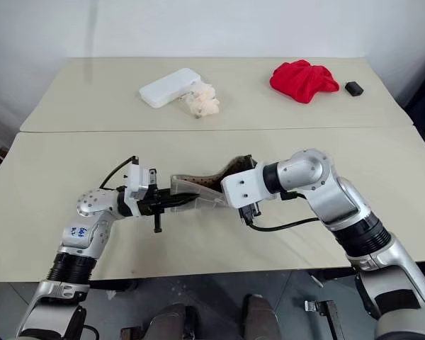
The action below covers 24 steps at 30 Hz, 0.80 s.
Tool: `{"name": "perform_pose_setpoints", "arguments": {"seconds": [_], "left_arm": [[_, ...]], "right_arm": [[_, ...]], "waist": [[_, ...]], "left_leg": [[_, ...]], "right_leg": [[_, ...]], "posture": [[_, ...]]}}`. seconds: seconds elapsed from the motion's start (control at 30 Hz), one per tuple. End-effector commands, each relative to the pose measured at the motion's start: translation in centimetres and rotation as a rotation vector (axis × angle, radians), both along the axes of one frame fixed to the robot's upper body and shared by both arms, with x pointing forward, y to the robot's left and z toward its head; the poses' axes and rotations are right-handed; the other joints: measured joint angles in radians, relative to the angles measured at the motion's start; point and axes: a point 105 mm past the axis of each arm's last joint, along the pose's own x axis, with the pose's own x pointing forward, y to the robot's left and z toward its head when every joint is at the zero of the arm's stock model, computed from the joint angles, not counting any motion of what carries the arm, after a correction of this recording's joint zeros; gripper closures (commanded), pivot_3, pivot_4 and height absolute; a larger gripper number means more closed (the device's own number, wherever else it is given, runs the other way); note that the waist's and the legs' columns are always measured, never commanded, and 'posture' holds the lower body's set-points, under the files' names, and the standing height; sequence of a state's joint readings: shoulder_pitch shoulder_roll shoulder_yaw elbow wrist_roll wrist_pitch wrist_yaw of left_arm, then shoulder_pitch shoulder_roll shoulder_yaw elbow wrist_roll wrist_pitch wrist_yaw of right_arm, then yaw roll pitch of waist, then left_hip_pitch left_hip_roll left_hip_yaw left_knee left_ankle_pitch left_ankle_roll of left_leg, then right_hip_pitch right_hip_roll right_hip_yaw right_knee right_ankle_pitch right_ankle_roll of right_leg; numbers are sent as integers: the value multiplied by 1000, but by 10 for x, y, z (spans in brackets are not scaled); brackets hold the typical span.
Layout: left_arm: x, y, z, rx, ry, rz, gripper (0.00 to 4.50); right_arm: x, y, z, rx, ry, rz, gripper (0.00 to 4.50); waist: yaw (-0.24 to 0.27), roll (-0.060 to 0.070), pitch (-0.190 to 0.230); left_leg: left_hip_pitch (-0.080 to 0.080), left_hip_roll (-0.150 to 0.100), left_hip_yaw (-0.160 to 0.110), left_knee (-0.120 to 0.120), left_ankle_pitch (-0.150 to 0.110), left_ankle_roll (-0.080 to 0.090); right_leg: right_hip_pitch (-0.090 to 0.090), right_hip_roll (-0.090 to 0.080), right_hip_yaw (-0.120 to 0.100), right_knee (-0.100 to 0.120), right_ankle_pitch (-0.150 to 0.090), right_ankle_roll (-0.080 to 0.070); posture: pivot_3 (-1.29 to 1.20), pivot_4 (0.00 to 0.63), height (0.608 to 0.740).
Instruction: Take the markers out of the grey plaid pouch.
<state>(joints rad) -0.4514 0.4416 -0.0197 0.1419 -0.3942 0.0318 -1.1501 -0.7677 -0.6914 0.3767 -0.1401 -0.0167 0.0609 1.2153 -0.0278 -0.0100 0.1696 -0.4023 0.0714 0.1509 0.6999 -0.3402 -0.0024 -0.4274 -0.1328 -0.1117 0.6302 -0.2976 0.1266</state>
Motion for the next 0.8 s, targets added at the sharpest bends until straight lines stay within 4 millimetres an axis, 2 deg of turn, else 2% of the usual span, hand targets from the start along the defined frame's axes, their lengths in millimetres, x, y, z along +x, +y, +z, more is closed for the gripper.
{"name": "perform_pose_setpoints", "arguments": {"seconds": [0.03,0.17,0.3,0.4,0.5,0.57,0.63,0.7,0.8], "left_arm": [[2,9,-3,15,-19,46,4500],[0,9,-7,40,-22,41,4500],[-1,9,-8,51,-21,37,4500],[-1,9,-9,59,-22,35,4500],[-3,7,-9,63,-24,29,4500],[-4,7,-9,66,-28,26,4500],[-5,8,-7,66,-36,23,4500],[-8,8,-5,60,-39,10,4500],[-19,10,-6,70,-27,-47,4500]], "right_arm": [[-10,3,21,143,50,2,3878],[-27,1,36,342,242,60,4004],[-47,-1,66,600,480,144,4004],[-51,-4,77,694,566,151,4004],[-65,-16,103,817,743,227,4004],[-67,-23,116,864,786,226,4004],[-59,-40,129,906,801,139,4004],[-47,-62,131,919,837,-1,4004],[-29,-100,100,798,848,-317,4004]], "waist": [[0,0,0],[8,0,0],[9,0,0],[8,0,0],[12,0,0],[17,0,0],[23,0,0],[27,0,0],[40,-1,0]], "left_leg": [[0,0,0,0,0,0],[0,0,0,1,0,0],[0,0,-1,1,0,0],[0,0,-1,1,0,0],[0,0,-1,1,0,0],[0,0,-1,1,0,0],[0,0,-1,1,0,0],[0,0,0,1,0,0],[0,0,-1,1,-1,1]], "right_leg": [[0,0,0,0,0,0],[1,0,0,0,0,0],[1,0,0,1,0,0],[1,0,0,1,0,0],[1,0,0,1,0,0],[1,0,0,1,0,0],[1,0,0,1,0,0],[1,-1,1,1,0,0],[1,-1,0,-1,0,0]], "posture": [[0,150,740],[0,150,740],[0,150,740],[0,150,740],[0,150,740],[0,150,740],[0,150,740],[0,150,740],[0,150,740]]}}
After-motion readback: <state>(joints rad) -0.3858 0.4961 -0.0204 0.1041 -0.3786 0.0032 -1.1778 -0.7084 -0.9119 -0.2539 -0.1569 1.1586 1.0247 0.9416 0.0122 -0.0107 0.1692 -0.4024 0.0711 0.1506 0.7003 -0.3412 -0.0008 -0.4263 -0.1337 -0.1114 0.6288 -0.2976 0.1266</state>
